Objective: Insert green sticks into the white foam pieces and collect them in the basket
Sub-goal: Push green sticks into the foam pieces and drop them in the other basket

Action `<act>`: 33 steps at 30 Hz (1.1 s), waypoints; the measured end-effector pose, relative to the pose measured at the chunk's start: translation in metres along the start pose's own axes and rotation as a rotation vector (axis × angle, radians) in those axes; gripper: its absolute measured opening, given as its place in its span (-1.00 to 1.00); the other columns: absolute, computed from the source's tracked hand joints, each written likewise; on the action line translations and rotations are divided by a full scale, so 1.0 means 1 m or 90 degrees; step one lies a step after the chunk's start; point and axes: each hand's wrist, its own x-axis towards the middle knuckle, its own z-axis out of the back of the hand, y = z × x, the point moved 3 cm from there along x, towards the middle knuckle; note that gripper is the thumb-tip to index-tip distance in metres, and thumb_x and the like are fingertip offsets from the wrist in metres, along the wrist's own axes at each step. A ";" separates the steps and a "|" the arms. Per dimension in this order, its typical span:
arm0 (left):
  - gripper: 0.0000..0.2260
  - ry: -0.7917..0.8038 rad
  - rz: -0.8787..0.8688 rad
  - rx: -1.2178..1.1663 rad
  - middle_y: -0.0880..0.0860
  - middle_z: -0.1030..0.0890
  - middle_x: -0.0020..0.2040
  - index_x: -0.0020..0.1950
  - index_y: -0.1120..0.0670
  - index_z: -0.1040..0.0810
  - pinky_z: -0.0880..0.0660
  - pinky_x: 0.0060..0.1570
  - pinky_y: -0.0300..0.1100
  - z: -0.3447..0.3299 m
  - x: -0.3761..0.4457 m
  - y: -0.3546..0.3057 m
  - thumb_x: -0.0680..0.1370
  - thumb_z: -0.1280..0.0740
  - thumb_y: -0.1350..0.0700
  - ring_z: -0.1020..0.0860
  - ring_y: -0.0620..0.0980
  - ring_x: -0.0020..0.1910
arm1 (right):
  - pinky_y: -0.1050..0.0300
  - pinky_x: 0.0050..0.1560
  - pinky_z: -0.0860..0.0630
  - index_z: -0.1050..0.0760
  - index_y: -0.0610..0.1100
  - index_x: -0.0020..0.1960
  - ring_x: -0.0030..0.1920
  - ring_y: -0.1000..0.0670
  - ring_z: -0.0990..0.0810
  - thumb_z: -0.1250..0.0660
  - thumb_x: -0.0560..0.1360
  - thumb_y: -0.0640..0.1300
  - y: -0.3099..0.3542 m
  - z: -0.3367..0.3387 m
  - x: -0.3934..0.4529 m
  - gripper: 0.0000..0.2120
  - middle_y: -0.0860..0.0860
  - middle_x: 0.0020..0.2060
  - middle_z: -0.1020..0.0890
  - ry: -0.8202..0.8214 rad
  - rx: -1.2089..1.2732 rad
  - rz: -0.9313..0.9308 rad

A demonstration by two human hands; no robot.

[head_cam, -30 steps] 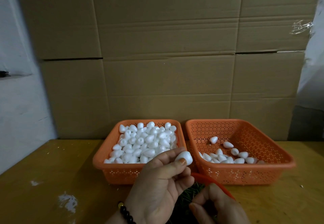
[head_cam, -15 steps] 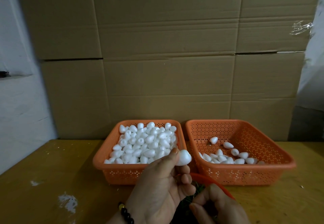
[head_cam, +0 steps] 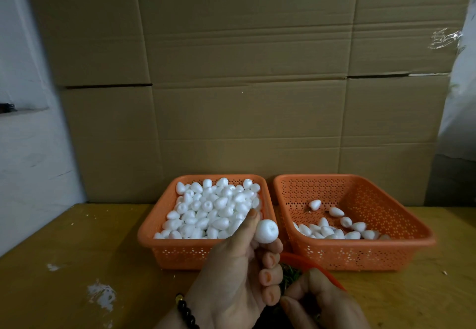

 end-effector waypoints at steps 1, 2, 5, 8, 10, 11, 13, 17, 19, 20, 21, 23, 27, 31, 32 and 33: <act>-0.59 0.011 0.003 0.002 0.03 -0.39 -0.44 -0.40 0.14 -0.59 -0.28 -0.63 -0.29 -0.001 -0.001 0.000 0.31 -0.37 -0.23 -0.33 -0.10 -0.57 | 0.43 -0.17 -0.43 -0.54 0.06 -0.39 -0.18 0.41 -0.53 -0.57 0.24 -0.13 -0.001 0.000 0.000 -0.78 0.16 -0.35 -0.63 -0.004 -0.002 0.003; -0.59 0.021 0.006 0.005 0.03 -0.39 -0.44 -0.39 0.15 -0.59 -0.29 -0.63 -0.29 -0.001 -0.001 -0.001 0.29 -0.38 -0.22 -0.34 -0.10 -0.56 | 0.44 -0.15 -0.43 -0.53 0.07 -0.40 -0.16 0.47 -0.50 -0.57 0.24 -0.14 -0.002 0.000 -0.001 -0.77 0.14 -0.38 -0.62 -0.008 -0.005 0.005; -0.62 0.033 0.010 0.011 0.03 -0.40 -0.43 -0.37 0.15 -0.60 -0.30 -0.62 -0.29 -0.002 -0.002 0.000 0.30 -0.40 -0.18 -0.34 -0.10 -0.56 | 0.39 -0.16 -0.46 -0.52 0.08 -0.30 -0.17 0.32 -0.58 -0.55 0.27 -0.09 -0.003 -0.003 -0.001 -0.79 0.21 -0.32 -0.64 0.005 -0.009 0.004; -0.69 0.034 0.006 0.021 0.03 -0.41 -0.43 -0.34 0.15 -0.63 -0.31 -0.62 -0.29 -0.003 -0.003 -0.001 0.33 -0.46 -0.11 -0.36 -0.11 -0.56 | 0.40 -0.20 -0.46 -0.52 0.12 -0.22 -0.22 0.26 -0.60 -0.55 0.27 -0.11 -0.002 -0.002 0.000 -0.76 0.27 -0.30 -0.63 -0.011 0.013 0.003; -0.74 0.031 -0.011 0.032 0.06 -0.45 -0.41 -0.30 0.15 -0.66 -0.36 -0.60 -0.27 -0.002 -0.003 -0.002 0.32 -0.53 -0.04 -0.42 -0.09 -0.54 | 0.41 -0.21 -0.45 -0.50 0.16 -0.16 -0.23 0.27 -0.59 -0.55 0.28 -0.10 -0.001 -0.003 -0.001 -0.71 0.27 -0.32 -0.62 -0.006 0.020 0.000; -0.78 0.031 -0.027 0.045 0.07 -0.48 -0.40 -0.28 0.15 -0.67 -0.38 -0.58 -0.26 -0.002 -0.003 -0.002 0.29 -0.55 0.00 -0.45 -0.07 -0.52 | 0.44 -0.20 -0.45 -0.50 0.16 -0.17 -0.23 0.32 -0.58 -0.55 0.28 -0.11 0.000 -0.004 -0.001 -0.71 0.27 -0.33 -0.62 -0.009 0.018 0.008; -0.81 0.035 -0.067 0.086 0.07 -0.51 -0.39 -0.29 0.11 -0.69 -0.41 -0.55 -0.25 -0.002 -0.003 -0.002 0.20 -0.54 0.04 -0.49 -0.05 -0.47 | 0.54 -0.19 -0.40 -0.52 0.09 -0.28 -0.23 0.49 -0.50 -0.58 0.24 -0.17 -0.001 -0.004 -0.003 -0.73 0.32 -0.34 -0.61 -0.023 0.009 0.023; -0.81 0.030 -0.126 0.132 0.10 -0.59 -0.33 -0.25 0.13 -0.69 -0.45 -0.53 -0.23 -0.002 -0.002 -0.002 0.17 -0.52 0.15 -0.54 -0.05 -0.42 | 0.45 -0.22 -0.45 -0.52 0.13 -0.23 -0.21 0.36 -0.57 -0.57 0.24 -0.14 0.000 -0.004 -0.002 -0.72 0.33 -0.22 -0.62 -0.020 0.008 0.018; -0.81 0.015 -0.145 0.146 0.13 -0.62 -0.29 -0.19 0.16 -0.69 -0.50 -0.48 -0.21 0.000 0.000 -0.002 0.21 -0.48 0.26 -0.57 -0.03 -0.38 | 0.40 -0.22 -0.46 -0.53 0.10 -0.26 -0.22 0.31 -0.59 -0.56 0.25 -0.14 -0.001 -0.003 -0.001 -0.75 0.31 -0.21 -0.63 -0.020 0.012 0.024; -0.78 0.004 -0.160 0.157 0.13 -0.64 -0.26 -0.18 0.15 -0.70 -0.52 -0.44 -0.20 0.001 0.001 -0.001 0.20 -0.48 0.28 -0.59 -0.03 -0.36 | 0.41 -0.21 -0.46 -0.53 0.07 -0.32 -0.23 0.33 -0.58 -0.56 0.25 -0.16 -0.002 -0.002 -0.001 -0.77 0.30 -0.23 -0.63 -0.023 0.006 0.026; -0.75 -0.009 -0.179 0.174 0.11 -0.66 -0.24 -0.17 0.13 -0.71 -0.53 -0.39 -0.19 0.003 0.002 -0.001 0.18 -0.49 0.29 -0.60 -0.03 -0.33 | 0.42 -0.21 -0.45 -0.52 0.06 -0.36 -0.24 0.33 -0.58 -0.56 0.25 -0.17 -0.002 -0.002 0.000 -0.76 0.27 -0.28 -0.63 -0.021 -0.001 0.025; -0.64 -0.036 -0.222 0.227 0.04 -0.69 -0.21 -0.14 0.07 -0.72 -0.57 -0.25 -0.15 0.005 0.004 0.000 0.08 -0.53 0.22 -0.61 -0.04 -0.26 | 0.38 -0.24 -0.45 -0.53 0.06 -0.30 -0.29 0.23 -0.59 -0.55 0.27 -0.15 0.000 -0.003 0.000 -0.79 0.22 -0.35 -0.62 -0.011 -0.003 0.019; -0.61 -0.072 -0.269 0.300 -0.01 -0.71 -0.08 -0.10 -0.03 -0.71 -0.54 -0.04 -0.16 0.007 0.003 0.000 0.11 -0.48 0.21 -0.62 -0.05 -0.05 | 0.39 -0.27 -0.44 -0.52 0.05 -0.36 -0.32 0.20 -0.59 -0.56 0.27 -0.14 0.001 -0.001 -0.001 -0.78 0.22 -0.38 -0.61 -0.025 -0.007 0.029; -0.63 -0.073 -0.265 0.285 0.02 -0.71 -0.06 -0.10 -0.02 -0.71 -0.51 -0.07 -0.25 0.007 0.003 0.000 0.17 -0.42 0.28 -0.64 -0.08 -0.06 | 0.42 -0.29 -0.43 -0.52 0.14 -0.19 -0.34 0.19 -0.59 -0.56 0.28 -0.14 0.003 -0.001 -0.001 -0.72 0.21 -0.41 -0.61 -0.047 0.029 0.038; -0.64 -0.065 -0.254 0.260 0.03 -0.71 -0.06 -0.10 0.00 -0.71 -0.50 -0.11 -0.26 0.006 0.002 -0.001 0.17 -0.41 0.29 -0.64 -0.10 -0.09 | 0.43 -0.33 -0.42 -0.52 0.15 -0.20 -0.36 0.18 -0.59 -0.57 0.27 -0.16 0.003 -0.001 -0.001 -0.69 0.20 -0.43 -0.60 -0.067 0.031 0.044; -0.65 -0.051 -0.240 0.233 0.03 -0.71 -0.06 -0.10 0.03 -0.72 -0.49 -0.17 -0.27 0.005 0.002 -0.001 0.18 -0.40 0.29 -0.64 -0.11 -0.14 | 0.45 -0.37 -0.41 -0.51 0.16 -0.22 -0.40 0.18 -0.58 -0.57 0.26 -0.18 0.003 0.000 -0.002 -0.68 0.19 -0.46 -0.58 -0.095 0.030 0.053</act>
